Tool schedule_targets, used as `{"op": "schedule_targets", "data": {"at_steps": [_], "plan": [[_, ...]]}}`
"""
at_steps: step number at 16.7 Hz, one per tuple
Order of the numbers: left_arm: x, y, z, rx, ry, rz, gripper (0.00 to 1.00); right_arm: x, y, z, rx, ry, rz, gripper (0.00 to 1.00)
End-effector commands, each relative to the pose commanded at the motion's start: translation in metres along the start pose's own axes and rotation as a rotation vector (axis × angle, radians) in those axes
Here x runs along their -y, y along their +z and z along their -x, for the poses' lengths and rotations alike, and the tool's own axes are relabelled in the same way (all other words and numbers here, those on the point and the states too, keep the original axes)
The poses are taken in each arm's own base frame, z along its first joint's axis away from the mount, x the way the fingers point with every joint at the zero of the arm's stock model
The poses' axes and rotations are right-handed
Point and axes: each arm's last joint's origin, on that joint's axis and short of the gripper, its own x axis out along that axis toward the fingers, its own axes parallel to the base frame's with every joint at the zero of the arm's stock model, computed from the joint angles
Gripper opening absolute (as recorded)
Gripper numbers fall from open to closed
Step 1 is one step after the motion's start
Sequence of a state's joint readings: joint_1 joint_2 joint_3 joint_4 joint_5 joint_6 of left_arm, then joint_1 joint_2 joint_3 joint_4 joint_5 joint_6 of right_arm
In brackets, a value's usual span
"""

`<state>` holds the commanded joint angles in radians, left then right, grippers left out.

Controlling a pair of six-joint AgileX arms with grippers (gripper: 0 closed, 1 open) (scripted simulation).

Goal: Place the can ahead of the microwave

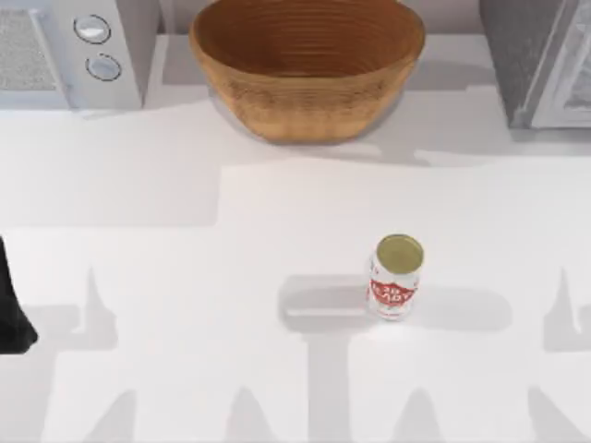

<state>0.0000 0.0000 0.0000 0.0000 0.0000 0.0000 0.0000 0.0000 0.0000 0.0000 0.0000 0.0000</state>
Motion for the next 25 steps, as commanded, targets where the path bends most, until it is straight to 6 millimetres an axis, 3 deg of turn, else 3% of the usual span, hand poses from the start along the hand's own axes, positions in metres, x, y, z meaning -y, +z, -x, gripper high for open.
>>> {"op": "schedule_targets", "data": {"at_steps": [3, 6, 11, 15, 20, 22, 25], "plan": [[0.000, 0.002, 0.000, -0.005, -0.003, 0.000, 1.00, 0.000, 0.000, 0.000, 0.000, 0.000, 0.000, 1.00], [0.003, 0.017, -0.001, -0.057, -0.030, 0.002, 1.00, 0.000, 0.000, 0.000, 0.000, 0.000, 0.000, 1.00], [0.016, 0.074, -0.016, -0.247, -0.132, -0.003, 1.00, 0.000, 0.000, 0.000, 0.000, 0.000, 0.000, 1.00], [0.039, 0.130, -0.052, -0.464, -0.245, -0.034, 1.00, 0.000, 0.000, 0.000, 0.000, 0.000, 0.000, 1.00], [0.102, 0.177, -0.125, -0.776, -0.395, -0.128, 1.00, 0.000, 0.000, 0.000, 0.000, 0.000, 0.000, 1.00], [0.139, 0.181, -0.155, -0.900, -0.450, -0.184, 1.00, 0.000, 0.000, 0.000, 0.000, 0.000, 0.000, 1.00], [0.201, 0.170, -0.191, -1.075, -0.519, -0.283, 1.00, 0.000, 0.000, 0.000, 0.000, 0.000, 0.000, 1.00]]}}
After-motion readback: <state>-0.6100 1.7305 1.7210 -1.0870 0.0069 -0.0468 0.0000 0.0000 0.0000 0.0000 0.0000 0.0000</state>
